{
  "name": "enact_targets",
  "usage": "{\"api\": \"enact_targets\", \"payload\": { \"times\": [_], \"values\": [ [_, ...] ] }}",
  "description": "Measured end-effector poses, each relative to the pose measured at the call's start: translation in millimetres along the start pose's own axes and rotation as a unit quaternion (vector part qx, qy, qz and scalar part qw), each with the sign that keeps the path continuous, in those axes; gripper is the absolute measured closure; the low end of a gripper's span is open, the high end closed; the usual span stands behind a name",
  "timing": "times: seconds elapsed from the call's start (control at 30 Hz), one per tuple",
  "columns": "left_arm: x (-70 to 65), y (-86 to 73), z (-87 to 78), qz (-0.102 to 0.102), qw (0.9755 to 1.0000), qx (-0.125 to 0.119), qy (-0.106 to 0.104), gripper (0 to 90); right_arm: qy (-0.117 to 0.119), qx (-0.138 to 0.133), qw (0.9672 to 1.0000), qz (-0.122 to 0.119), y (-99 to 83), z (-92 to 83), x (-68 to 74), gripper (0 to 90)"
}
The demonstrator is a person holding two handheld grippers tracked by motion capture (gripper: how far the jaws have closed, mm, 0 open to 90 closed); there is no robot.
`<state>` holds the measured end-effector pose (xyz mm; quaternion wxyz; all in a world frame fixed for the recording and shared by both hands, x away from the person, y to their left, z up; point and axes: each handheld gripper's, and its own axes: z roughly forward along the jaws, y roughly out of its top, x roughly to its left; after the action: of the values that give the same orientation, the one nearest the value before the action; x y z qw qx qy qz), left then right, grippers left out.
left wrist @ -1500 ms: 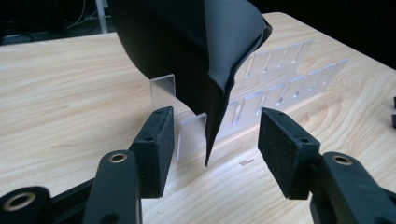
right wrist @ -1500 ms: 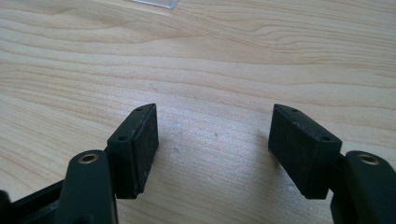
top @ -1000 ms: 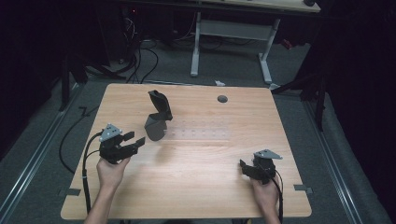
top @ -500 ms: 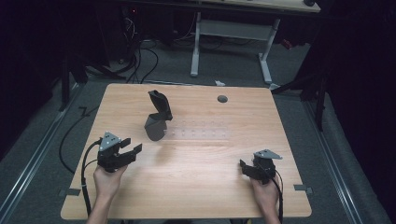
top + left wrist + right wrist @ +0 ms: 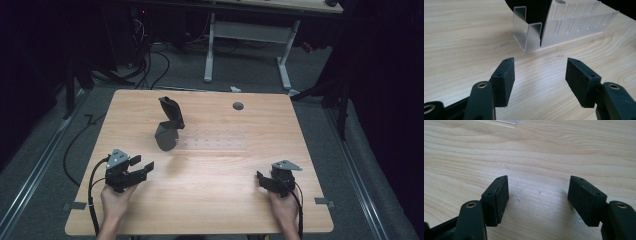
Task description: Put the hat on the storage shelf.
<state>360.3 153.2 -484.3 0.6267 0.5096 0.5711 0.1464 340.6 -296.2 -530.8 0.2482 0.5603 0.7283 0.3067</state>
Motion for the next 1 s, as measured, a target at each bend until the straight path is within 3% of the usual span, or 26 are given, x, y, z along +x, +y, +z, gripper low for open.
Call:
{"api": "enact_targets", "payload": {
  "times": [0.1, 0.47, 0.8, 1.0],
  "values": [
    [0.6, -3.2, 0.0, -0.011, 0.9999, 0.004, -0.002, 40.0, 0.0, 0.0, 1.0, 0.0, 0.0, 0.0, 0.0, 33.5],
    [2.2, -20.6, 4.0, -0.018, 0.9995, 0.026, 0.002, 38.2, 0.0, 0.0, 1.0, 0.0, 0.0, 0.0, 0.1, 33.4],
    [5.0, -37.7, 10.6, -0.007, 0.9988, 0.046, 0.017, 36.5, 0.0, 0.0, 1.0, 0.0, 0.0, -0.1, 0.1, 33.4],
    [6.1, -50.9, 15.6, 0.013, 0.9977, 0.058, 0.031, 35.8, 0.0, 0.0, 1.0, 0.0, 0.0, -0.1, 0.2, 33.4]
  ]
}}
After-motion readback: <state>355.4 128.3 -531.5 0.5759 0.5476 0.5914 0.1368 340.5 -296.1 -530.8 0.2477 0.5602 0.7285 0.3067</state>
